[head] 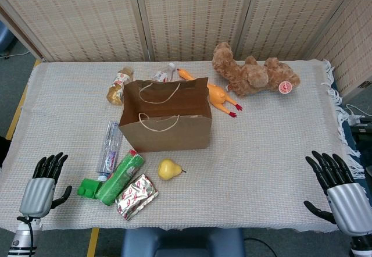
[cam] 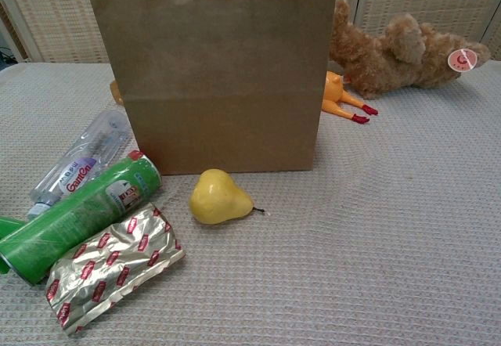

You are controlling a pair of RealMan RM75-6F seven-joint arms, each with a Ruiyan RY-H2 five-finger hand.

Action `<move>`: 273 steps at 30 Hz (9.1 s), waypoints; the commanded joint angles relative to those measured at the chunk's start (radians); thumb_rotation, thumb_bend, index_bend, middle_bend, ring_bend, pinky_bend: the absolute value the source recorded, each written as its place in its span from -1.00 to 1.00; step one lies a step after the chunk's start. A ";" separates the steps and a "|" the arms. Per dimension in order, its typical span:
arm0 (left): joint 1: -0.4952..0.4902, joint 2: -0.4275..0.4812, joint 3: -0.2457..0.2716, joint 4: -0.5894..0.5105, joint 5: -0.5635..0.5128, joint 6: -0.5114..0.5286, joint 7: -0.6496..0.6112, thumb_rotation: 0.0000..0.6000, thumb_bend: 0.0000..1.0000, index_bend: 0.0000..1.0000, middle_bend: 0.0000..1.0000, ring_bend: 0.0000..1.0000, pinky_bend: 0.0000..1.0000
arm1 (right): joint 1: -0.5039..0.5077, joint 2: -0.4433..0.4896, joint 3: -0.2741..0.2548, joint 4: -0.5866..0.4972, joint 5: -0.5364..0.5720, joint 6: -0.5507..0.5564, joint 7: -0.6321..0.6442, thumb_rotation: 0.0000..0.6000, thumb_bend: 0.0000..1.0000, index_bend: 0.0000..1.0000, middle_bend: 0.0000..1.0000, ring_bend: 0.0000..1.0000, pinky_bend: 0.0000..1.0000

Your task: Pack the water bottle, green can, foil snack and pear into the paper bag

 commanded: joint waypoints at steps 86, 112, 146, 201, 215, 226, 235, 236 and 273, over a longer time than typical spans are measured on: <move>-0.247 0.161 0.011 -0.214 -0.257 -0.268 0.451 1.00 0.20 0.31 0.39 0.25 0.53 | 0.055 0.034 0.005 -0.041 0.042 -0.085 0.083 1.00 -0.96 -1.00 -1.00 -1.00 -1.00; -0.597 0.068 -0.674 -0.599 -0.805 -0.162 0.002 1.00 0.20 0.30 0.37 0.25 0.50 | 0.066 0.055 0.020 -0.052 0.055 -0.084 0.101 1.00 -0.96 -1.00 -1.00 -1.00 -1.00; -1.098 -0.380 -0.555 -0.056 -0.820 -0.291 0.085 1.00 0.12 0.26 0.32 0.20 0.44 | 0.126 0.046 0.041 -0.003 0.172 -0.200 0.148 1.00 -0.96 -1.00 -1.00 -1.00 -1.00; -0.841 -0.033 -0.559 -0.257 -0.785 -0.274 -0.022 1.00 -0.08 -0.58 -0.60 -0.82 -0.54 | 0.148 0.043 0.022 0.003 0.172 -0.243 0.166 1.00 -0.96 -1.00 -1.00 -1.00 -1.00; -0.468 0.274 -0.499 -0.435 -0.710 -0.217 -0.232 1.00 -0.07 -0.57 -0.58 -0.80 -0.52 | 0.154 0.032 0.018 0.001 0.169 -0.254 0.149 1.00 -0.96 -1.00 -1.00 -1.00 -1.00; -0.352 0.252 -0.168 -0.117 -0.252 -0.309 -0.215 1.00 -0.06 -0.70 -0.69 -0.86 -0.54 | 0.161 0.026 0.010 -0.020 0.147 -0.264 0.120 1.00 -0.96 -1.00 -1.00 -1.00 -1.00; -0.331 0.161 -0.018 0.248 0.110 -0.185 -0.202 1.00 -0.23 -1.00 -0.95 -1.00 -0.69 | 0.162 0.021 0.008 -0.023 0.152 -0.268 0.103 1.00 -0.96 -1.00 -1.00 -1.00 -1.00; -0.332 0.147 -0.004 0.288 0.147 -0.169 -0.197 1.00 -0.24 -1.00 -0.97 -1.00 -0.72 | 0.162 0.021 0.008 -0.024 0.152 -0.268 0.102 1.00 -0.96 -1.00 -1.00 -1.00 -1.00; -0.560 -0.013 0.176 0.664 0.416 -0.384 0.076 1.00 -0.33 -1.00 -1.00 -1.00 -0.97 | 0.177 0.025 0.001 -0.025 0.182 -0.307 0.116 1.00 -0.96 -1.00 -1.00 -1.00 -1.00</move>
